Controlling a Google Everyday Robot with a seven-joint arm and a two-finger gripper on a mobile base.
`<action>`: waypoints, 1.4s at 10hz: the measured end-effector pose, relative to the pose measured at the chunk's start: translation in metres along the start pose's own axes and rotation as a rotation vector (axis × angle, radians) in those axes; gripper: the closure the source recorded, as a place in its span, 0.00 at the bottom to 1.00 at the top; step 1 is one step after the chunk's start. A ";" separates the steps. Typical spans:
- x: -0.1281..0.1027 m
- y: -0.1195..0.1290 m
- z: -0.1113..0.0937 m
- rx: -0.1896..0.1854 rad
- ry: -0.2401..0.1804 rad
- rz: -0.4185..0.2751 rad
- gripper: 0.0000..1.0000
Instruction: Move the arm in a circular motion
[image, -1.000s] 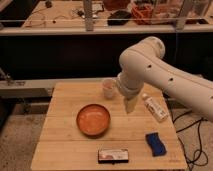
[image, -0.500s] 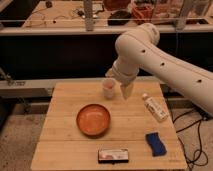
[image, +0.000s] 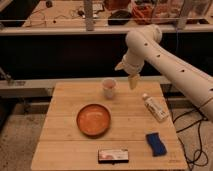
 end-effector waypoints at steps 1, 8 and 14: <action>0.027 0.021 0.018 -0.040 0.000 0.070 0.20; 0.077 0.148 0.041 -0.169 0.033 0.338 0.20; -0.017 0.202 -0.042 -0.163 0.004 0.332 0.20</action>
